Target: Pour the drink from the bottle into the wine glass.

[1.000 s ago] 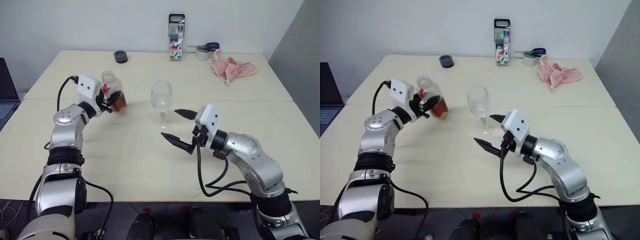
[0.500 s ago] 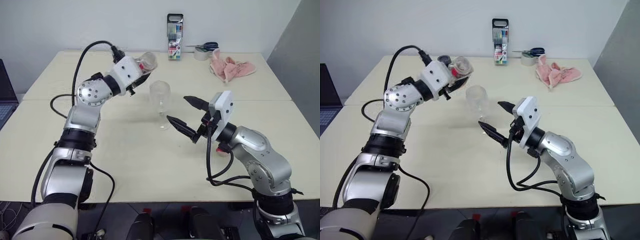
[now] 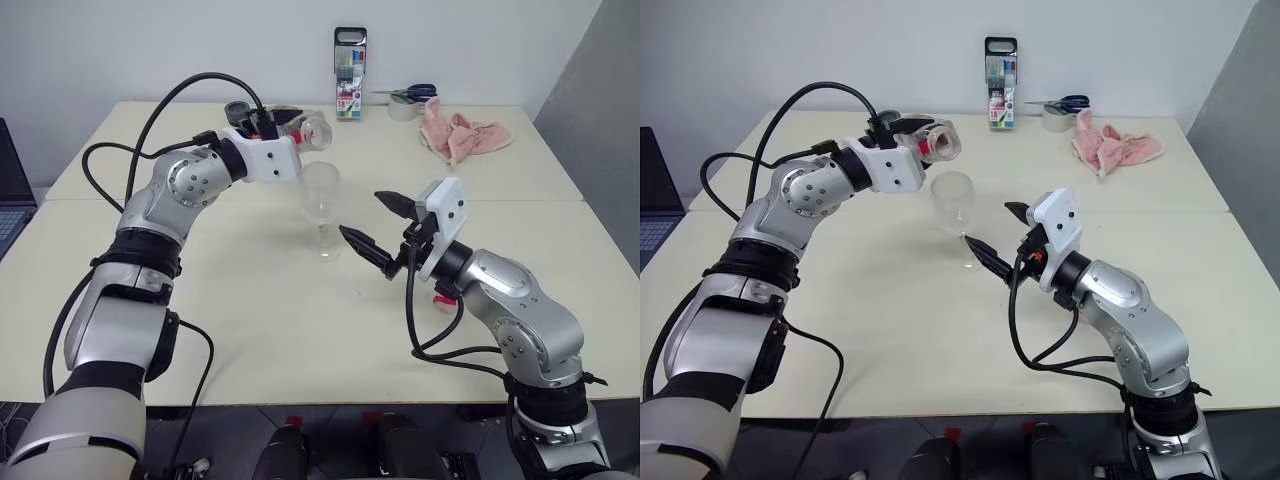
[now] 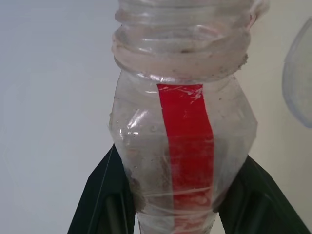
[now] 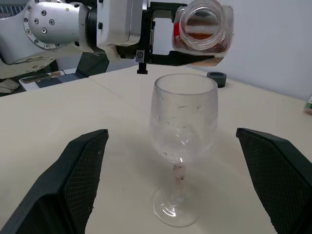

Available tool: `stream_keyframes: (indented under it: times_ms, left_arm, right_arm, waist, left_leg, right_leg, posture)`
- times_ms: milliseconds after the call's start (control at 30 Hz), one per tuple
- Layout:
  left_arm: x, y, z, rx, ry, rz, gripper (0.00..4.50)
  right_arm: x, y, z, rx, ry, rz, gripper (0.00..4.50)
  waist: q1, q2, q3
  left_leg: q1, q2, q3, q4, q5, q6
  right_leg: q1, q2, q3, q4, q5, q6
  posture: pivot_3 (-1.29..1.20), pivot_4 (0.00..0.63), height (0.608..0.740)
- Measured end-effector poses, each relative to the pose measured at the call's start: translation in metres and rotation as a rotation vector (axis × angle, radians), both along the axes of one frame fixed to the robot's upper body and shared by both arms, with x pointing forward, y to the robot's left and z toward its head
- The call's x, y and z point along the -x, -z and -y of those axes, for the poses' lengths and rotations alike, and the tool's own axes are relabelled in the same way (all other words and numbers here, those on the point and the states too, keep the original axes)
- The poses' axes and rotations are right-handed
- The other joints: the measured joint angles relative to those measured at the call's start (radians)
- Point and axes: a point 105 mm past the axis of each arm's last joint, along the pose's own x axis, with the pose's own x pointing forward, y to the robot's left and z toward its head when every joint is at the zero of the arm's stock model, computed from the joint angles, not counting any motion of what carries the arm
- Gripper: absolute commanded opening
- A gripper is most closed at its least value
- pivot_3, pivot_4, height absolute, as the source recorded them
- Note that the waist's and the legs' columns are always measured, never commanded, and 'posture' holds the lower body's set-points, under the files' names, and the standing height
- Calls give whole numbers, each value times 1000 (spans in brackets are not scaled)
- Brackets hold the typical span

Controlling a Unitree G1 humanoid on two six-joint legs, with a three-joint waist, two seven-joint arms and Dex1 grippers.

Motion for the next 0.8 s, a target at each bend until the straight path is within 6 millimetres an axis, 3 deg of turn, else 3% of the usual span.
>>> stream_keyframes:
  times_ms: [267, 533, 800]
  left_arm:
    - [0, -7, -4, -70, -6, 88, 1713]
    - [-3, 4, -8, -131, -19, 101, 1713]
    - [-4, -1, -10, -163, -25, 140, 1713]
  right_arm:
    - [-2, -1, 3, -7, 11, -25, 4500]
    - [3, 0, 4, 4, -24, -51, 4500]
    - [9, 5, 7, 22, -53, -59, 4500]
  waist:
    - [-1, 0, 0]
    - [-1, 0, 0]
    - [-1, 0, 0]
  left_leg:
    - [0, 0, 0, 0, 0, 0]
    - [0, 0, 0, 0, 0, 0]
    - [0, 0, 0, 0, 0, 0]
  right_leg:
    - [0, 0, 0, 0, 0, 0]
    - [0, 0, 0, 0, 0, 0]
    - [0, 0, 0, 0, 0, 0]
  posture:
    - [0, 150, 740]
    - [0, 150, 740]
    - [0, 150, 740]
